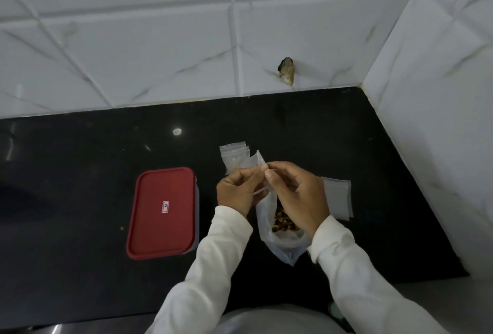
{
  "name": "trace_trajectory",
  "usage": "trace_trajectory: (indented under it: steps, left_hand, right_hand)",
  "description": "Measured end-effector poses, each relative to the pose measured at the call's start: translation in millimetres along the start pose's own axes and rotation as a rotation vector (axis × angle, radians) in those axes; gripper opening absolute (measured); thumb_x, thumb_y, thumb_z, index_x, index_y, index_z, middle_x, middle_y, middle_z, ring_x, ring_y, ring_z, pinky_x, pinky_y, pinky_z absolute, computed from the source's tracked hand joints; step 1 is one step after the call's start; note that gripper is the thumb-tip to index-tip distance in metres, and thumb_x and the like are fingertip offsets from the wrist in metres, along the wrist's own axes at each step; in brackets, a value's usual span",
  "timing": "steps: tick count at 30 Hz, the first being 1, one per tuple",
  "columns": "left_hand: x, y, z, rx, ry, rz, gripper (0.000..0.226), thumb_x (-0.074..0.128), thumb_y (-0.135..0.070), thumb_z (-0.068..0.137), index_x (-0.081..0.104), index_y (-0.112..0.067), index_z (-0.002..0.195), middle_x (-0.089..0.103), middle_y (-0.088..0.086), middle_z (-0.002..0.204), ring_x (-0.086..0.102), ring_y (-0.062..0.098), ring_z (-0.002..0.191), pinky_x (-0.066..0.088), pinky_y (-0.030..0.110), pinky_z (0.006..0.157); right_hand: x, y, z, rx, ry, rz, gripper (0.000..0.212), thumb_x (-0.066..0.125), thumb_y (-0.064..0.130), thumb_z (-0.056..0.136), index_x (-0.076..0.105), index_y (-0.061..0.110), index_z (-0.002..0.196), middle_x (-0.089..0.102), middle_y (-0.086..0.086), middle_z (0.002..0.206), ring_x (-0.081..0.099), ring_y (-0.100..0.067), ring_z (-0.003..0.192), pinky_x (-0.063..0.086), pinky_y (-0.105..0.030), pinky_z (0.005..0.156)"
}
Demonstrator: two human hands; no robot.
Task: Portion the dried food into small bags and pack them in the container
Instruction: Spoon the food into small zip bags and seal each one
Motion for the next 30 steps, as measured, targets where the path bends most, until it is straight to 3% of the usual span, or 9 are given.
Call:
trace_trajectory:
  steps: [6,10,13,16,30]
  left_hand:
    - [-17.8,-12.2,9.0,0.131,0.009,0.125,0.003,0.074,-0.014,0.085,0.076,-0.014,0.088,0.077,0.001,0.086,0.074,0.013,0.085,0.059,0.023,0.070]
    - [-25.9,-17.1,13.4,0.184,0.013,0.176,0.003,0.073,-0.012,0.086,0.075,-0.013,0.088,0.077,0.003,0.085,0.074,0.013,0.083,0.057,0.020,0.068]
    - [-29.6,-16.3,16.7,0.203,0.015,0.204,0.003,0.073,-0.013,0.087,0.076,-0.013,0.087,0.077,0.004,0.084,0.075,0.017,0.084,0.060,0.026,0.072]
    - [-33.4,-19.4,19.2,0.280,-0.022,0.362,0.003,0.074,-0.018,0.087,0.077,-0.017,0.086,0.077,-0.003,0.081,0.074,0.012,0.079,0.060,0.028,0.075]
    - [-42.6,-41.6,24.7,0.405,-0.210,0.692,0.008,0.079,-0.020,0.080,0.073,-0.023,0.077,0.070,-0.010,0.070,0.068,0.005,0.064,0.062,0.032,0.070]
  right_hand:
    - [15.4,0.6,12.6,-0.014,0.036,-0.157,0.024,0.065,0.023,0.092,0.072,0.009,0.110,0.074,-0.004,0.098,0.069,-0.008,0.091,0.054,-0.022,0.084]
    - [18.5,7.3,17.6,-0.107,0.011,-0.316,0.024,0.065,0.035,0.090,0.075,0.018,0.104,0.074,0.006,0.093,0.068,-0.002,0.085,0.056,-0.022,0.079]
    - [19.4,2.4,21.8,-0.086,0.000,-0.389,0.020,0.066,0.035,0.089,0.075,0.020,0.099,0.073,0.009,0.087,0.068,-0.002,0.079,0.058,-0.026,0.076]
    - [20.7,1.2,23.1,-0.039,-0.022,-0.415,0.014,0.068,0.035,0.088,0.074,0.024,0.093,0.071,0.015,0.081,0.066,0.002,0.075,0.057,-0.022,0.073]
    - [3.4,-0.2,30.6,0.063,-0.185,-0.586,0.007,0.070,0.028,0.085,0.068,0.022,0.087,0.067,0.009,0.078,0.062,-0.003,0.068,0.053,-0.018,0.066]
Point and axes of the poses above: each hand's wrist, its own z-axis towards the middle knuckle, its own x-axis out of the palm, y = z × x, the point moved 8 cm from there along z, towards the middle knuckle
